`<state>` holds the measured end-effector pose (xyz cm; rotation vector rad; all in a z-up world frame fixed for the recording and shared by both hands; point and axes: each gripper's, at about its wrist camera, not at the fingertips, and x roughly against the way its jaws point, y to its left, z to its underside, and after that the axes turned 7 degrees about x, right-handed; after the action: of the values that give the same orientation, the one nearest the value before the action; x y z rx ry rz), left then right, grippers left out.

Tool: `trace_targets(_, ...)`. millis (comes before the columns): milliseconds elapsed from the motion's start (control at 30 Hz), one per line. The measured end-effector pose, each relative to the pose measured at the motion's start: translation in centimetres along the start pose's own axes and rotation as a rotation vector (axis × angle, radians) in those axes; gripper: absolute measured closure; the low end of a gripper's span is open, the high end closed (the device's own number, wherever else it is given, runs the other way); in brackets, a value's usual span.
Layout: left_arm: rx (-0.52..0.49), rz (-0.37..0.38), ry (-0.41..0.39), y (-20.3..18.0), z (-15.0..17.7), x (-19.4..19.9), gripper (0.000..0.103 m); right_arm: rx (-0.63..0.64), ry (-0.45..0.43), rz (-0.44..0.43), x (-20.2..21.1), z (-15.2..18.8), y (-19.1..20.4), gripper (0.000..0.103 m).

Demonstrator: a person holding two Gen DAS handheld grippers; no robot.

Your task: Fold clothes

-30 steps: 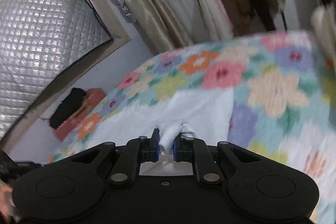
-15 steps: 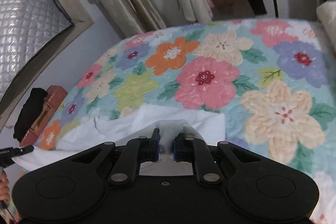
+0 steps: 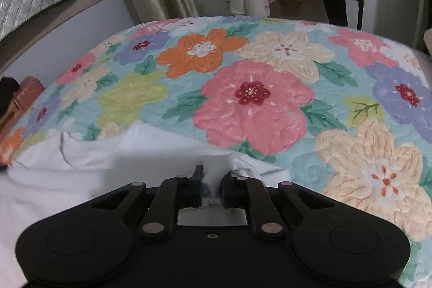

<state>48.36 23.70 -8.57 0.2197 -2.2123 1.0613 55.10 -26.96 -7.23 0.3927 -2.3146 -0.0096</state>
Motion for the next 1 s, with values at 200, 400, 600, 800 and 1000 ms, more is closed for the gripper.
trace_targets(200, -0.113, -0.026, -0.022, -1.5, -0.3, -0.5, 0.099, 0.006, -0.024, 0.003, 0.8, -1.5, 0.1, 0.091)
trace_targets(400, -0.078, -0.113, 0.123, -1.9, -2.1, -2.3, 0.096, -0.077, 0.098, -0.028, -1.5, -2.5, -1.0, 0.088)
trace_targets(600, -0.281, -0.027, 0.06, -3.0, -1.6, 2.4, 0.034, -0.1, -0.068, -0.058, 2.2, -2.3, -0.9, 0.046)
trace_targets(800, -0.439, 0.006, 0.103, -2.6, -0.7, 5.2, 0.03, -0.045, -0.169, -0.138, 5.5, -2.1, 1.4, 0.038)
trace_targets(1000, -0.711, -0.029, 0.181, -2.7, 3.7, 5.2, 0.03, 0.199, 0.044, -0.339, 3.6, 1.4, 9.0, 0.038)
